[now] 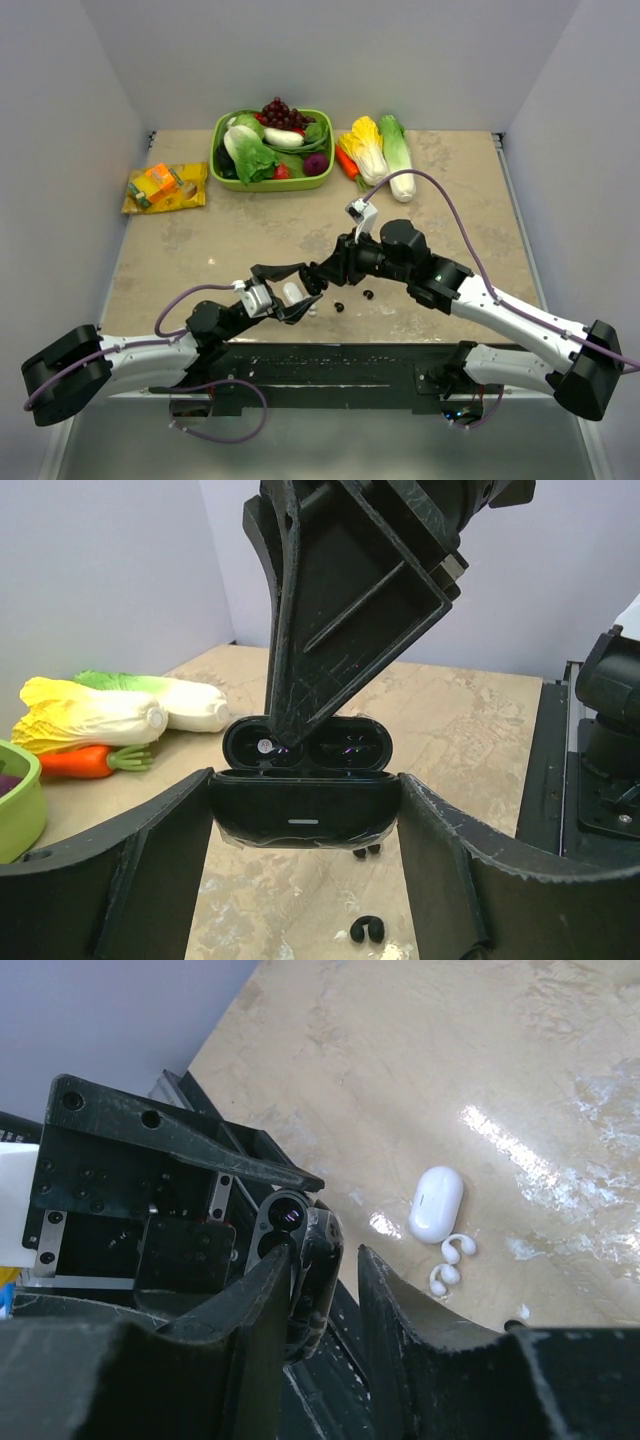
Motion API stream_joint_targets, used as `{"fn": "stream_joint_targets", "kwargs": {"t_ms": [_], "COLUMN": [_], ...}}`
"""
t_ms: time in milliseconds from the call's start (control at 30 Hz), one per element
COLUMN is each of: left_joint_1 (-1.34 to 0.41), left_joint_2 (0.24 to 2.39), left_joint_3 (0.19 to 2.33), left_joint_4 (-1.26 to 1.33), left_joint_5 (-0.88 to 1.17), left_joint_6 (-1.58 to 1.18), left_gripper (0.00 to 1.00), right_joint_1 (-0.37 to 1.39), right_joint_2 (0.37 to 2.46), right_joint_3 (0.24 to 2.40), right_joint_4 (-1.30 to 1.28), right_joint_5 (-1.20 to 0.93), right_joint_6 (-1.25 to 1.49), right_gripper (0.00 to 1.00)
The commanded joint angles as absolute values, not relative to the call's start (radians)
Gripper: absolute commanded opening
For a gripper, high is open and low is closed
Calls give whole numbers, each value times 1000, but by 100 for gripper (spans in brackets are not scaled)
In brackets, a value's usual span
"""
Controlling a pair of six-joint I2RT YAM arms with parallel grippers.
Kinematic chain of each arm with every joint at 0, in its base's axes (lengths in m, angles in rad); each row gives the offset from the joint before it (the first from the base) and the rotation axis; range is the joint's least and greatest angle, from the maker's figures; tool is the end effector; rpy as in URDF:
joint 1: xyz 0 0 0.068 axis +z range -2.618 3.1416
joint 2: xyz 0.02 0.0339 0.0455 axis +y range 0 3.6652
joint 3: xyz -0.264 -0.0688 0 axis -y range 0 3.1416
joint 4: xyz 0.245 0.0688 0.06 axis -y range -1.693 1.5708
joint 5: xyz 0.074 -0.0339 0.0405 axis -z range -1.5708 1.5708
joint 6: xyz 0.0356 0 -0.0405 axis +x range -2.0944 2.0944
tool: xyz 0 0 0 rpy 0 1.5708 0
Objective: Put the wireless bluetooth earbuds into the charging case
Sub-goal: Adjust the charging case.
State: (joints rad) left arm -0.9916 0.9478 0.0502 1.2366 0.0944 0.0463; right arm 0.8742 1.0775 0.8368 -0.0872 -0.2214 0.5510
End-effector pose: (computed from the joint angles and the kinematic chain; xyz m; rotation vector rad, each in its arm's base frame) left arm 0.0896 -0.1431 0.2102 0.7083 1.0680 -0.8763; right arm 0.1545 0.1969 0.3109 -0.4943 2.0109 1.1401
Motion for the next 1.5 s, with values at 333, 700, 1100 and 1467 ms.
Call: {"fn": "stream_joint_targets", "kwargs": {"t_ms": [333,700,1100,1467], "left_joint_1": [-1000,-1000,-1000,-1000], "left_joint_2": [1009,1069,1157,1190], "left_joint_3": [43,103,143,163], "left_joint_4": [1390,1309,1298,1276], "left_joint_5": [77,28,-40,-51], "left_joint_6": [45,8,-69,-100], "left_gripper": [0,26,100,100], "right_joint_1": [868,871,877,882], "right_joint_2": [1081,1063,1074,1065], "right_joint_3": [926,1018,1111,1121], "right_joint_4": [-222,-307,-379,-400], "right_joint_5": [-155,-97,-55,-17], "right_joint_6": [448,341,272,255], "right_gripper": [0,0,0,0]}}
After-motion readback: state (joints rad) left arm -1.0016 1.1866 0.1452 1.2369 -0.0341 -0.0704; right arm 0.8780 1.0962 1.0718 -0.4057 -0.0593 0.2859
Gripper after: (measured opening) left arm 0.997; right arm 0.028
